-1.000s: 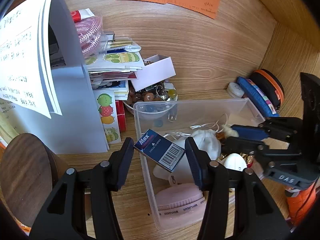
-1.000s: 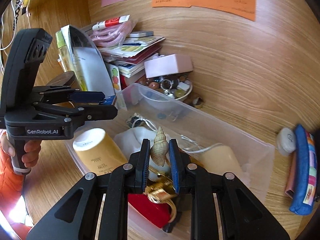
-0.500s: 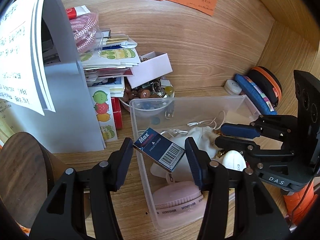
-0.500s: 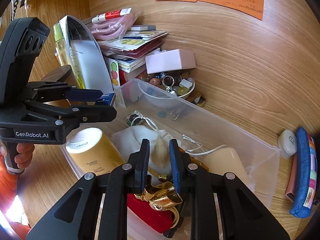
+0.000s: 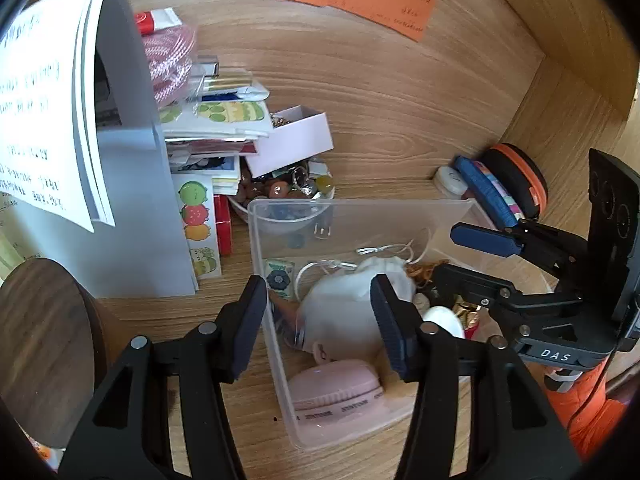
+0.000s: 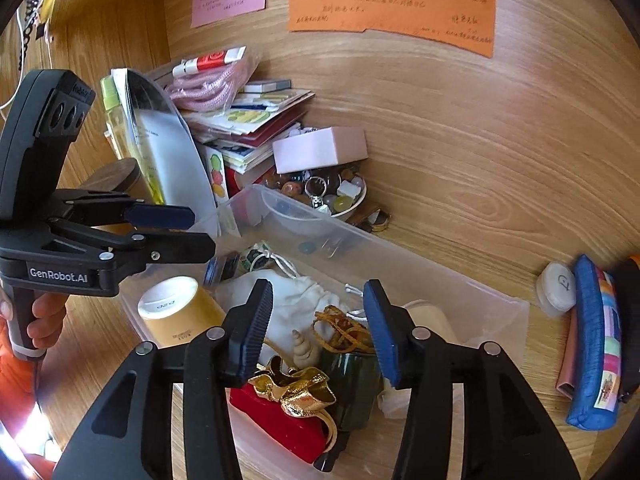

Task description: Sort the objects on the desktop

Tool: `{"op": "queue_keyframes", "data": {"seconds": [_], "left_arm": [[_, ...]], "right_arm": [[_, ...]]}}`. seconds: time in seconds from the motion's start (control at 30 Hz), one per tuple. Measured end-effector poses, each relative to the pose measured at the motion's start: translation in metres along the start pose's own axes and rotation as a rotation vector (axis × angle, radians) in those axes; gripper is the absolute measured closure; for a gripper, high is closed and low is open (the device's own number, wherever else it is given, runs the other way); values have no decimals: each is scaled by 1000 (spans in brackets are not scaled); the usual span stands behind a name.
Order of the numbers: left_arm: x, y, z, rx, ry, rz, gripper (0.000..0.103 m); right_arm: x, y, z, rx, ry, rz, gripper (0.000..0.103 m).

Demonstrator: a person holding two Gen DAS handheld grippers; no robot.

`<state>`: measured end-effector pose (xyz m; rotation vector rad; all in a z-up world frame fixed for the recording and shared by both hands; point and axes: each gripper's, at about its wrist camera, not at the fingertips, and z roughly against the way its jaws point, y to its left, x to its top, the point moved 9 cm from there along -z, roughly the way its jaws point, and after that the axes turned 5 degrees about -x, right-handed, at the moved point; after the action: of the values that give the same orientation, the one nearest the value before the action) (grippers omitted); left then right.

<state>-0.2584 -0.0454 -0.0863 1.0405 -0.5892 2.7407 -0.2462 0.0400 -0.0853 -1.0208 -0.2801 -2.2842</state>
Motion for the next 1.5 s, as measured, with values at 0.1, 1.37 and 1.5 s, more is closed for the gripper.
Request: {"op": "queue_keyframes", "data": {"seconds": [0.1,1.37,1.5], "left_arm": [[2,-7,3,-11,-3,-6,43],[-50,-77,119,212,-245,-30,4],[-59,-75,127,283,-286,-11,4]], "right_arm": [[2,0,6,-3,-13,-1,58],[-45,-1,147,-275,-219,-36,0],[-50,5,160,-311,-245,-25,0]]}}
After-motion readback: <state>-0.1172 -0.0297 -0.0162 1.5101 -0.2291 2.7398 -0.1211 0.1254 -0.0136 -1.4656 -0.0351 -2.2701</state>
